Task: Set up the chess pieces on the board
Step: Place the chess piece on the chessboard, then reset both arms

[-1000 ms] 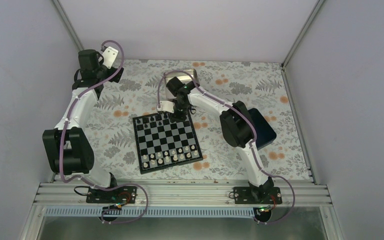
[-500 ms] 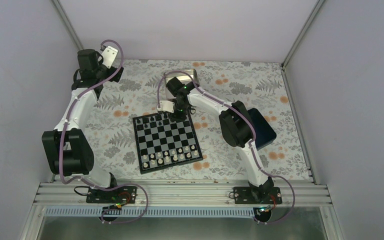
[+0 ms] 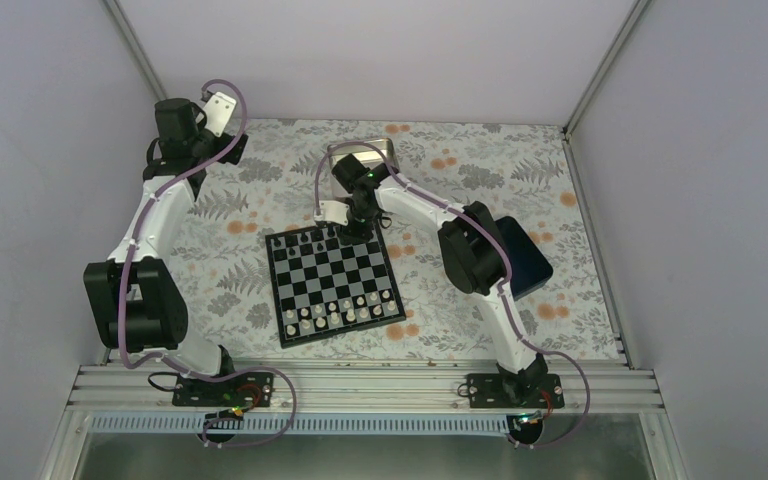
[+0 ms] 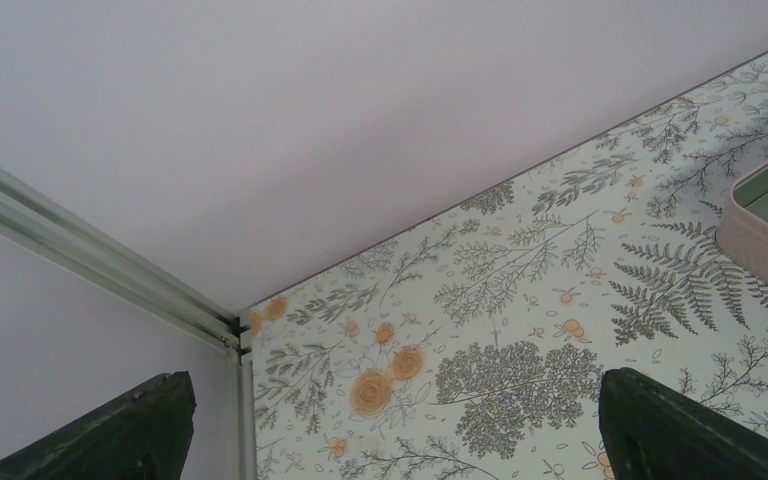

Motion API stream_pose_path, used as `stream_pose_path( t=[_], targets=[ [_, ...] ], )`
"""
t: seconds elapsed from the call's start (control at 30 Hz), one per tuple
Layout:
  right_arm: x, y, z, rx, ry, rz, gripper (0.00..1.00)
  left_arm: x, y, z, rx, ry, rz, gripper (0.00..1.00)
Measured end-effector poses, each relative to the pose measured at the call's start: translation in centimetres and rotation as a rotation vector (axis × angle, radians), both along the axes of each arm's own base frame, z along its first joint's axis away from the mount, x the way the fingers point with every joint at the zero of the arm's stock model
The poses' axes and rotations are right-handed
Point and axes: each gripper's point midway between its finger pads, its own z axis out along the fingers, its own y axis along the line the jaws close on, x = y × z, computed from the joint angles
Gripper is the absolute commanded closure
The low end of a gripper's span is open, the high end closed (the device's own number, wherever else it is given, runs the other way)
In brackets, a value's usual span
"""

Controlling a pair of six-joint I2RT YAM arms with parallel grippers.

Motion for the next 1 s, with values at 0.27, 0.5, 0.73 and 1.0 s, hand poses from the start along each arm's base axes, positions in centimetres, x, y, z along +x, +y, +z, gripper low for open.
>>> stream_pose_path(
  t=[0.27,0.5,0.73,1.0],
  targets=[
    [-0.2,0.0,0.3,0.007,0.009,-0.005,0.71,-0.2,-0.1,0.3,-0.002,-0.006,-0.005,0.0],
    [-1.4,-0.3,6.1,0.059,0.01,-0.003,0.04,-0.9,-0.2,1.9,-0.006,-0.034,-0.003,0.0],
    [-0.8,-3.0,21.2,0.242,-0.266,-0.092,0.0,-1.2,-0.2,2.4,-0.025,-0.023,0.006,0.0],
    [2.0,-6.7,23.5,0.25,-0.483,-0.271,0.0,-1.0,-0.2,3.6,-0.043,-0.046,0.013,0.0]
  ],
)
